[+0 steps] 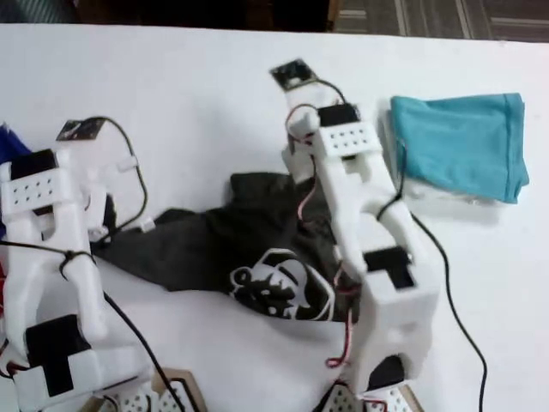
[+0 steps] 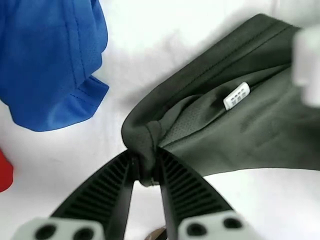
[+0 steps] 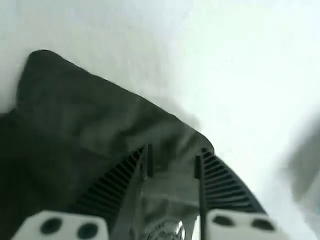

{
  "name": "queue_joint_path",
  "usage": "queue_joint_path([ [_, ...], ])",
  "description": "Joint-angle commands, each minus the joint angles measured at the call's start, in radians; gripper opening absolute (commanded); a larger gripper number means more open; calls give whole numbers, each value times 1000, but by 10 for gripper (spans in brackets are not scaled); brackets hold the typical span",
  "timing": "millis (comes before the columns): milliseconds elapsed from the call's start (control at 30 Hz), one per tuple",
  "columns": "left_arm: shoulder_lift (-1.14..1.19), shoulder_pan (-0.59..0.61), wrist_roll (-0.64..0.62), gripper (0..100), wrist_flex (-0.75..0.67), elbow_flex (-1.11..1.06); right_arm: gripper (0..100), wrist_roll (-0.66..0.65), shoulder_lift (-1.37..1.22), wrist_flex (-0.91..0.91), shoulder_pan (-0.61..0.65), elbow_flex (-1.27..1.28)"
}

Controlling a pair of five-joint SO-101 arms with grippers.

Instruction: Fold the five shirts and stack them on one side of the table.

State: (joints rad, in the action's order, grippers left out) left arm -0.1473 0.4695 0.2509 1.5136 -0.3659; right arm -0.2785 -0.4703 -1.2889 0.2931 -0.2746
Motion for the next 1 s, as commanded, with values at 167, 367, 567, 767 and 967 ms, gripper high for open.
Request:
queue_joint_path([
  [167, -37, 3, 2, 24, -11, 5, 223, 11, -300, -205, 28, -407],
  [367, -37, 3, 2, 24, -11, 10, 216, 3, -484, -338, 70, -623],
  [567, -35, 3, 3, 24, -11, 10, 40, 11, -576, -398, 35, -816],
  [767, -28, -26, 3, 24, -11, 61, 19, 11, -539, -476, -35, -1085],
  [967, 124, -114, -3, 24, 153, 432, 19, 6, -401, -476, -65, -1246],
])
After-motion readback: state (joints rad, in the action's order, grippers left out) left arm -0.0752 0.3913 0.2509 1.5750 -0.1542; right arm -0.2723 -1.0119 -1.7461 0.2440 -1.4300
